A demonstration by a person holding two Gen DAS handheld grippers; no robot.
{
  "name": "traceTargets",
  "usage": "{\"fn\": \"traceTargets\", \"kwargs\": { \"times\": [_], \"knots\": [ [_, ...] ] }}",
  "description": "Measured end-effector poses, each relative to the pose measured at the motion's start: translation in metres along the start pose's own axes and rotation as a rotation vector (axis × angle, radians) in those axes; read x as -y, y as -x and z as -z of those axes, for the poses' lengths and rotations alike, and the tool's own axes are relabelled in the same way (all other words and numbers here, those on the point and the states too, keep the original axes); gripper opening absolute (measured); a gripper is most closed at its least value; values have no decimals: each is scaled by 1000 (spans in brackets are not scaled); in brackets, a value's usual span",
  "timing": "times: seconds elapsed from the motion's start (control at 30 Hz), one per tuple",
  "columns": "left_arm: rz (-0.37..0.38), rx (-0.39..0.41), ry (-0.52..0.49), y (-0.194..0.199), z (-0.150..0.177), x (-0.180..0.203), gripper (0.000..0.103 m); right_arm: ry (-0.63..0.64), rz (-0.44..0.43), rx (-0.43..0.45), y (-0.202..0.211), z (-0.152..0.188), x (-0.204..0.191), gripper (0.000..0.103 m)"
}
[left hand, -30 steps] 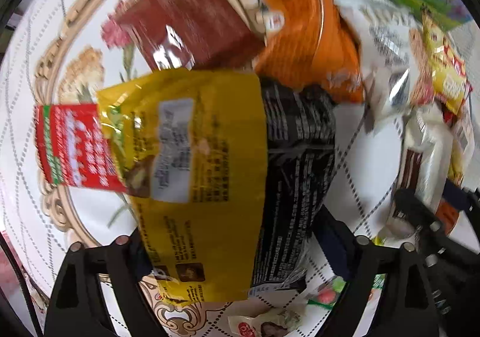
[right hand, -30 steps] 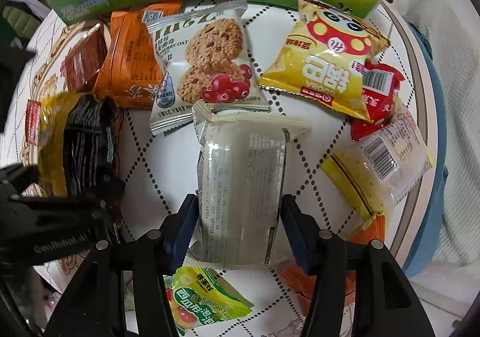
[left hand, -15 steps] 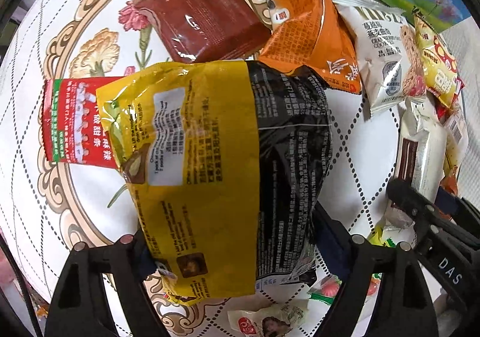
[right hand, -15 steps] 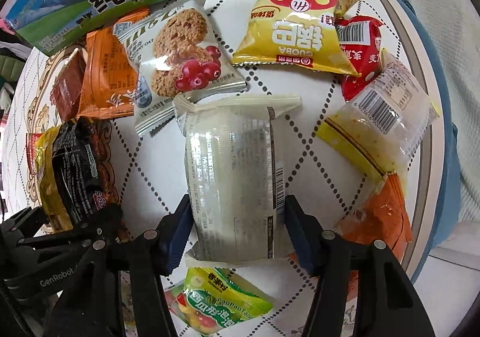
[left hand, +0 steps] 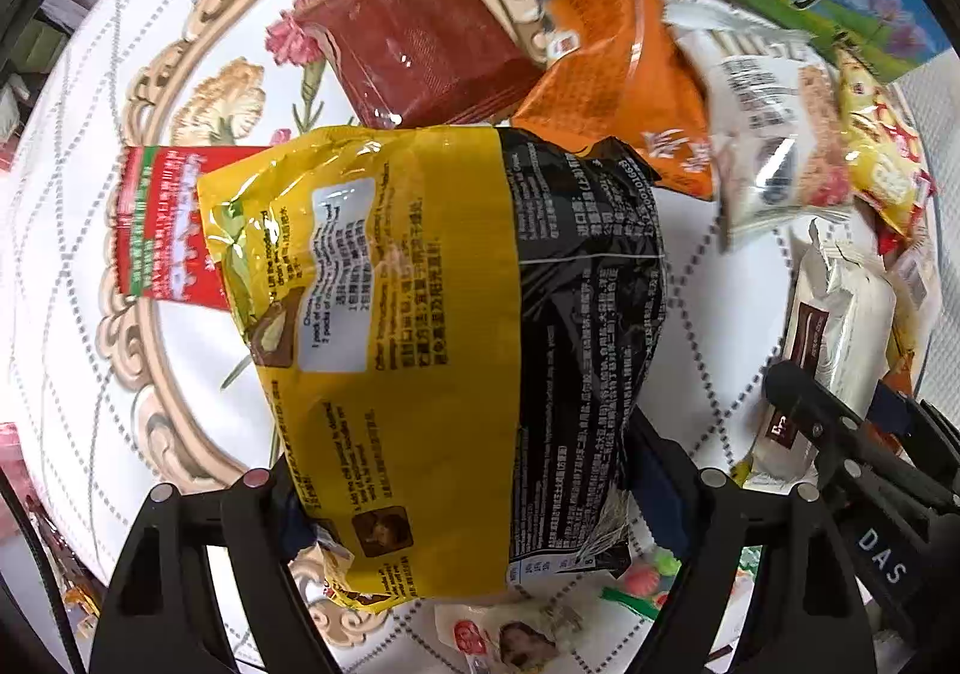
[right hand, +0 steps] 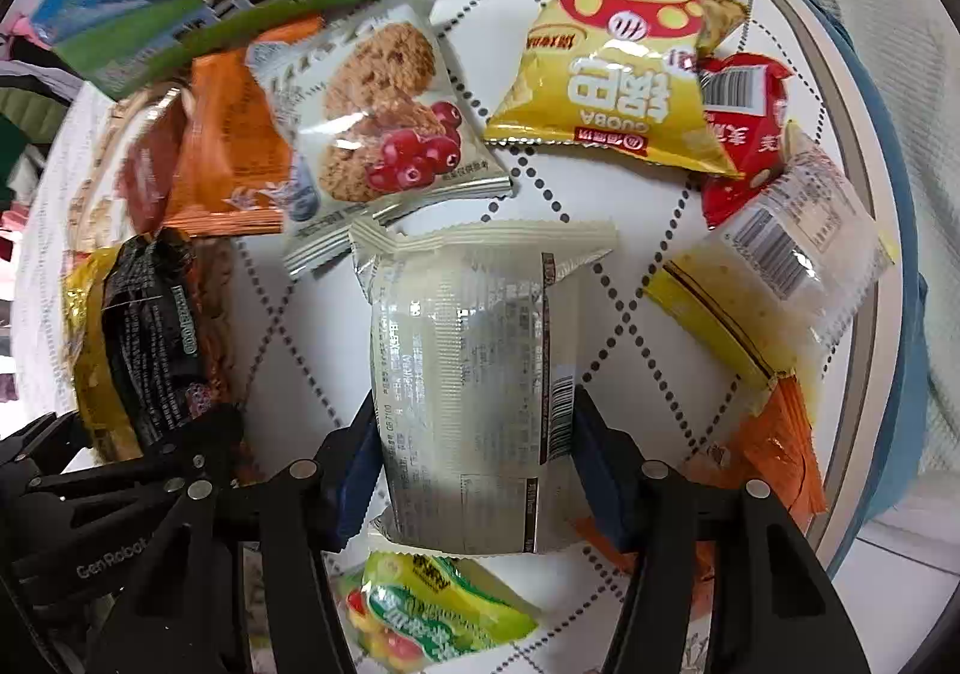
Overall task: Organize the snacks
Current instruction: 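Carry both packets into the cardboard box and open both tools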
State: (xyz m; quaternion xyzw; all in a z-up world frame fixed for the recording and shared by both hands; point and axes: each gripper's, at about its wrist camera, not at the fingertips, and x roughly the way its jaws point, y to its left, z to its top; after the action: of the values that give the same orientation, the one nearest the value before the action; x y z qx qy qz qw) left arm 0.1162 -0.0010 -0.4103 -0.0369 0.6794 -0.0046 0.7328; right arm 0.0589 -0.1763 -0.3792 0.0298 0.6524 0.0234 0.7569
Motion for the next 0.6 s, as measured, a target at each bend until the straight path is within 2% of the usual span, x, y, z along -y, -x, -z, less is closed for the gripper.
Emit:
{"fn": "traceTargets", "kwargs": {
  "times": [0.2, 0.3, 0.43, 0.6],
  "knots": [
    [-21, 61, -33, 25, 17, 15, 83, 38, -91, 34, 33, 14, 6, 61],
    [-16, 103, -48, 40, 23, 20, 83, 50, -131, 65, 56, 8, 6, 61],
    [14, 156, -61, 65, 26, 18, 83, 51, -180, 108, 87, 1, 20, 61],
    [87, 226, -71, 112, 3, 16, 83, 48, -230, 166, 131, -32, 44, 61]
  ]
}}
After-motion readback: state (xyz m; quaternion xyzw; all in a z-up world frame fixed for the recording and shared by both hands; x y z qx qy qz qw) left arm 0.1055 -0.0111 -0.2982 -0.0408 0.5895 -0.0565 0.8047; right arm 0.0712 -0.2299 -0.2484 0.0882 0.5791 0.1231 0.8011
